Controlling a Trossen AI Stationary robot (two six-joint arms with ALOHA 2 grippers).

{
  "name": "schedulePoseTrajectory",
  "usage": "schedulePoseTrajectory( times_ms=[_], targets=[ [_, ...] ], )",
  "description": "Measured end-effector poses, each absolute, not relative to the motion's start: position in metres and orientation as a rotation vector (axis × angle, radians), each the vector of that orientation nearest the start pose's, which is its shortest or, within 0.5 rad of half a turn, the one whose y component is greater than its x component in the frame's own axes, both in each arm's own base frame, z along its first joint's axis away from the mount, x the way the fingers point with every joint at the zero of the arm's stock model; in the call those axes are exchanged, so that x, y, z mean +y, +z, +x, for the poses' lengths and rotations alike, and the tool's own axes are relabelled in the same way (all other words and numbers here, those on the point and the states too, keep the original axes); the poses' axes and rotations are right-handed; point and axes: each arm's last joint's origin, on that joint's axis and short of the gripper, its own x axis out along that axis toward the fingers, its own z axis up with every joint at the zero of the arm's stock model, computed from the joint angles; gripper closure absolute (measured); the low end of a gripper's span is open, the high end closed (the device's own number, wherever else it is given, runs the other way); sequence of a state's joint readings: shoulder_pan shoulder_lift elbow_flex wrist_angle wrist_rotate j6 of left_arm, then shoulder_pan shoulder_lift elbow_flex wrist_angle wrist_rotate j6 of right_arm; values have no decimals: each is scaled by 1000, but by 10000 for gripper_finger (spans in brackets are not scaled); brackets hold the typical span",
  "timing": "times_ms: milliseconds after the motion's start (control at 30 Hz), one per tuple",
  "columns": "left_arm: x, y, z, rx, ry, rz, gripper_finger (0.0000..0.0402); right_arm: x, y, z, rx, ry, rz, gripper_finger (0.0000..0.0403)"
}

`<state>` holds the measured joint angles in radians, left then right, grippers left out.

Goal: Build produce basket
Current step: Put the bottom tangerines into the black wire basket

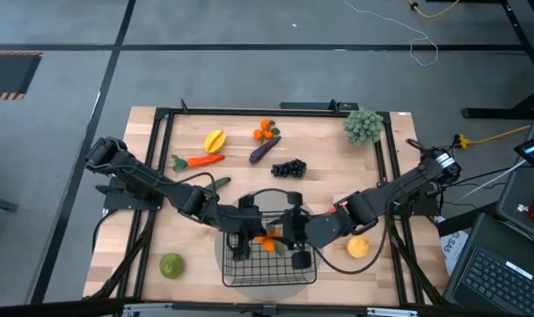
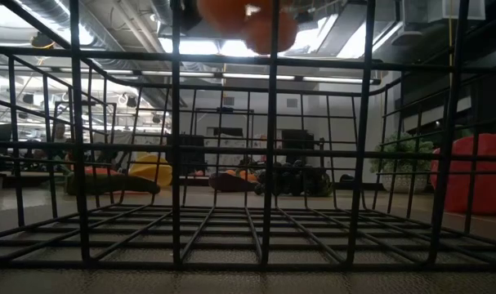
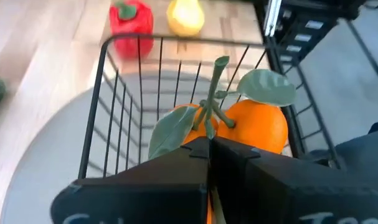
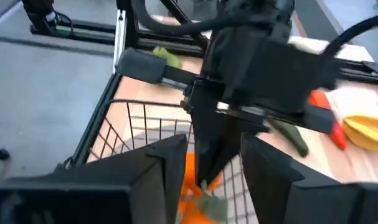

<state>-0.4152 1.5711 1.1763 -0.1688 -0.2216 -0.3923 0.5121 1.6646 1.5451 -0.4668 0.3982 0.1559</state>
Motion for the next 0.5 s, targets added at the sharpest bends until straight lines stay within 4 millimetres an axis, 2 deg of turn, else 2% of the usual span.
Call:
schedulePoseTrajectory(
  times_ms=[267,367,500],
  targets=[
    [-139,263,310,754,-48,-288,401,172,388,299,734,30,-72,260],
    [-138,261,308,791,-31,-311,401,171,392,286,818,-1,-52,260],
    [-138,261,308,788,-36,-306,401,170,386,268,968,-92,-11,260]
  ],
)
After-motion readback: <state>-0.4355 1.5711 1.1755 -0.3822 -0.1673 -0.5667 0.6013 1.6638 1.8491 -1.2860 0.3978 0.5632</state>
